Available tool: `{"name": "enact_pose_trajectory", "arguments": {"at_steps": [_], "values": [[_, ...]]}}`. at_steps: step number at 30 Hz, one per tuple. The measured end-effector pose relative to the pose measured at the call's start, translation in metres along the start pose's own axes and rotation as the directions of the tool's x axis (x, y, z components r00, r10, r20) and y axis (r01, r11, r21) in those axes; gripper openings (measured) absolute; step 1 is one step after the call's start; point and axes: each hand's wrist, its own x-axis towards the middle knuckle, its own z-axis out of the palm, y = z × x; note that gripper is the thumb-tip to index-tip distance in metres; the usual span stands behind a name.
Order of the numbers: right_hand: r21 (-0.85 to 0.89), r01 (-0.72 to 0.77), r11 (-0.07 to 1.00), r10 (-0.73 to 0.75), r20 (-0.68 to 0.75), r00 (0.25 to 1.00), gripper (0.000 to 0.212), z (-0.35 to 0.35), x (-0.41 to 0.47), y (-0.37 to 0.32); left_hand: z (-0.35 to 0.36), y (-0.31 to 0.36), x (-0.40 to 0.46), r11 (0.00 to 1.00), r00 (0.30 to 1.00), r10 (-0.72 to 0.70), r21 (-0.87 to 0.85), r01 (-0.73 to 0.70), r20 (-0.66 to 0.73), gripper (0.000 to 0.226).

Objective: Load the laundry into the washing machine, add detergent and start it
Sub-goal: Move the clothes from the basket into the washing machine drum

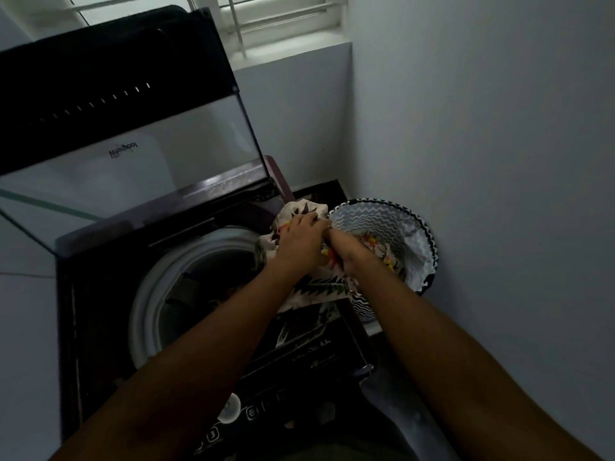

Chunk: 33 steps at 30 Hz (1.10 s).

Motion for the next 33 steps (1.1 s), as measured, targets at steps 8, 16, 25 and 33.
{"name": "enact_pose_trajectory", "arguments": {"at_steps": [8,16,25,33], "values": [[-0.034,0.27,0.962,-0.271,-0.199,0.942,0.03,0.021,-0.011,-0.018,-0.01,-0.004,-0.008,0.993,0.984,0.012,-0.111,-0.033,-0.18,0.092],[-0.029,0.425,0.905,-0.425,-0.081,0.901,0.017,0.074,-0.055,-0.038,-0.049,-0.037,-0.036,0.981,0.96,-0.064,-0.192,0.011,-0.274,0.075],[-0.47,0.588,0.658,-0.579,0.184,0.794,0.022,0.165,-0.063,-0.025,-0.062,-0.103,-0.099,0.959,0.901,-0.229,-0.247,0.142,-0.368,0.054],[-0.292,0.496,0.818,-0.383,0.367,0.848,0.015,0.231,-0.083,0.004,-0.051,-0.154,-0.16,0.949,0.862,-0.295,-0.23,0.215,-0.412,0.04]]}}
